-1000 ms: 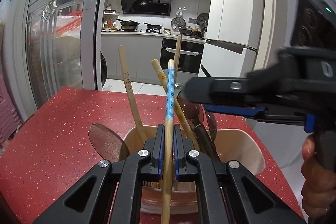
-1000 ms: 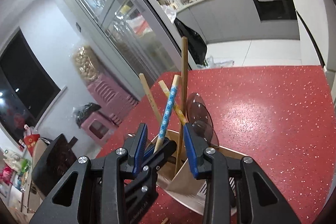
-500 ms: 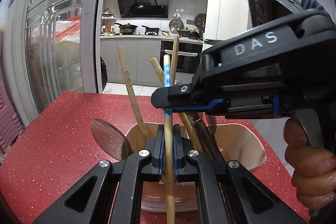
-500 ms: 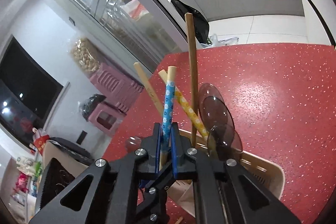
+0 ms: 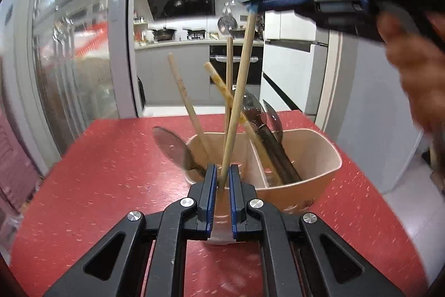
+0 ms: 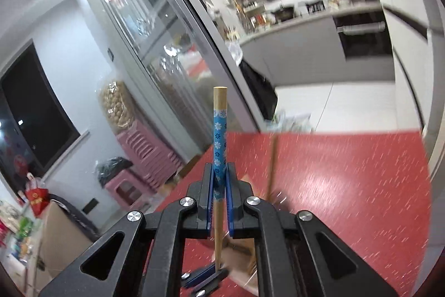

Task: Organize utensils
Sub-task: 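Lower the spoon into the holder with the right gripper while the left releases the chopstick, then move both tools back to the last spoon and wooden chopstick on the table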

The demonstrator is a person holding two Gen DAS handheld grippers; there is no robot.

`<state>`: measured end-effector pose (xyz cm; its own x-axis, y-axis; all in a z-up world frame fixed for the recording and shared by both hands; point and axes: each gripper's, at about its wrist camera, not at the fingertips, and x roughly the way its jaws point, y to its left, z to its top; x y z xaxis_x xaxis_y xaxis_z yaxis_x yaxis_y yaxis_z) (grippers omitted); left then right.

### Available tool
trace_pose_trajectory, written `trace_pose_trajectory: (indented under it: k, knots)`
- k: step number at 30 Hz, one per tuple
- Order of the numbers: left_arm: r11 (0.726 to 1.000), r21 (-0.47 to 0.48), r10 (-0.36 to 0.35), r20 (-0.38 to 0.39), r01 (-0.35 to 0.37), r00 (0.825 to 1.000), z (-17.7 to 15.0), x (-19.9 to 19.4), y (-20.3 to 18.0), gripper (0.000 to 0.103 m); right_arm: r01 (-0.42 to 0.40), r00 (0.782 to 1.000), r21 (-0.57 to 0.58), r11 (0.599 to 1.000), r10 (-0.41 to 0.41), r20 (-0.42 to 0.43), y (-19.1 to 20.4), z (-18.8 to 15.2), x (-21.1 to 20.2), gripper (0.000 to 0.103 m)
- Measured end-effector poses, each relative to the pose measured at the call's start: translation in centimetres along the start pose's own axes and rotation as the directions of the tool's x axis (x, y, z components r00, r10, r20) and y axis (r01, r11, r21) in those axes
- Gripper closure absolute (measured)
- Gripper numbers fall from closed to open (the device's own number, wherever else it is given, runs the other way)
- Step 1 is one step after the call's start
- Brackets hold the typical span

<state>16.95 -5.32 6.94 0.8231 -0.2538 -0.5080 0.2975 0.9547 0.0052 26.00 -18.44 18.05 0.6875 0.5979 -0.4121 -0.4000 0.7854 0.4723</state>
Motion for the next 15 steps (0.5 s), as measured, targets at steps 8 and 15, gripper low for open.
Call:
trace_pose_trajectory:
  k: [8, 15]
  knots:
    - [0.997, -0.075, 0.025, -0.069, -0.03, 0.997, -2.0, -1.8, 2.4, 0.07, 0.1, 0.993, -0.121, 0.988, -0.091, 0.079, 2.7, 0.8, -1.6, 0.095]
    - [0.991, -0.122, 0.047, -0.119, -0.061, 0.992, -3.2, -1.7, 3.7, 0.07, 0.177, 0.984, -0.218, 0.96, -0.17, 0.052, 3.5, -0.9, 1.1, 0.095]
